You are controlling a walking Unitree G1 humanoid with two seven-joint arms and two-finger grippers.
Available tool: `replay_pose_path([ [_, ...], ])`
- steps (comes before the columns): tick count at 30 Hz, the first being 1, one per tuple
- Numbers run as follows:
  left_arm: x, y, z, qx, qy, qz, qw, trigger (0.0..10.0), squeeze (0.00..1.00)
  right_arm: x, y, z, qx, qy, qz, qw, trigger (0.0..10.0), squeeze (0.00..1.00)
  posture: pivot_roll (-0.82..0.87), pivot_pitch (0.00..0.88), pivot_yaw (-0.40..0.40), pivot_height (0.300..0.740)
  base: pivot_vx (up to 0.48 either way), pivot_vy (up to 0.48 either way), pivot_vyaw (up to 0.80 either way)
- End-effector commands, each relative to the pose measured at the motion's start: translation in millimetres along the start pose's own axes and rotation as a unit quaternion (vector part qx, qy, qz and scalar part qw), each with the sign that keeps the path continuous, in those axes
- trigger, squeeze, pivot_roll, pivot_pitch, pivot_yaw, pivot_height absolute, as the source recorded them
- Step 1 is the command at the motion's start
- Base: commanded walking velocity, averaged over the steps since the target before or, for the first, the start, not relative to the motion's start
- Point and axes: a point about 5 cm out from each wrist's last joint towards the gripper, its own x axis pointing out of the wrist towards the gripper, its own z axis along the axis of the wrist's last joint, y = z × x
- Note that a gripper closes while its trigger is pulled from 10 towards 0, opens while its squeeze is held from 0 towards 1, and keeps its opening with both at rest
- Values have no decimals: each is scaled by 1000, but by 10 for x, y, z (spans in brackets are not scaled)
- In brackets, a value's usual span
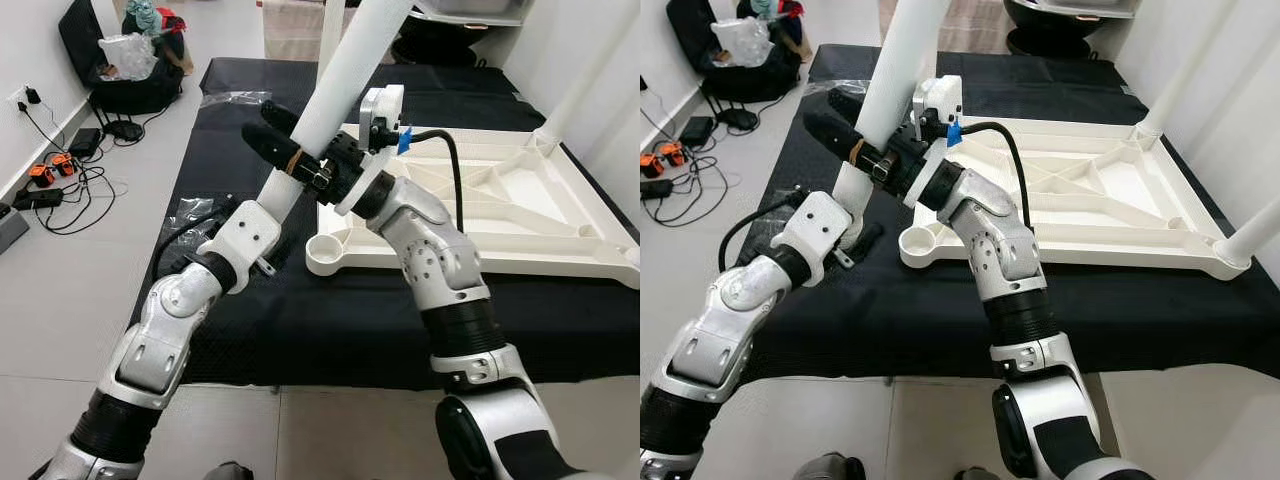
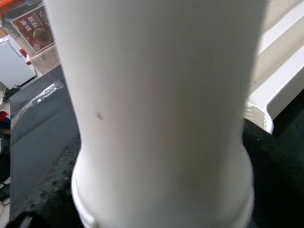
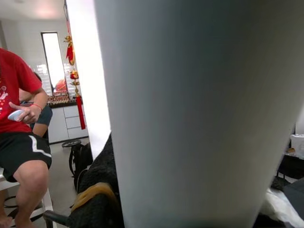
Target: Building children table
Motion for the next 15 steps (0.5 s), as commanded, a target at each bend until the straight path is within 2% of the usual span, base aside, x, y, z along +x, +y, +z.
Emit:
replay_pose_path([
  [1, -19, -57, 16, -2, -8, -12, 1000, 10000, 1000, 51, 6, 63, -18, -7, 4, 1000, 0, 0, 65, 93, -73, 740, 0, 0, 0],
  [3, -63, -27, -39, 1, 11, 5, 1000, 10000, 1000, 47, -36, 104, -31, -9, -2, 999, 0, 0, 64, 90, -76, 740, 0, 0, 0],
  [5, -63, -27, -39, 1, 11, 5, 1000, 10000, 1000, 47, -36, 104, -31, -9, -2, 999, 0, 0, 64, 90, -76, 740, 0, 0, 0],
  [6, -144, 40, -119, 9, 36, 39, 999, 10000, 0, 21, -138, 161, -52, -9, -17, 998, 0, 0, 69, 92, -80, 740, 0, 0, 0],
  [7, -144, 40, -119, 9, 36, 39, 999, 10000, 0, 21, -138, 161, -52, -9, -17, 998, 0, 0, 69, 92, -80, 740, 0, 0, 0],
  [9, -236, 97, -186, 11, 55, 71, 996, 10000, 0, -14, -262, 206, -75, -3, -37, 996, 0, 0, 71, 93, -81, 740, 0, 0, 0],
  [12, -269, 114, -208, 7, 62, 82, 995, 10000, 0, -27, -307, 219, -84, 0, -45, 995, 0, 0, 71, 93, -81, 740, 0, 0, 0],
  [15, -405, -34, -208, -43, 67, 80, 994, 10000, 0, -84, -472, 257, -99, 15, -58, 993, 0, 0, 82, 108, -88, 740, 0, 0, 0],
])
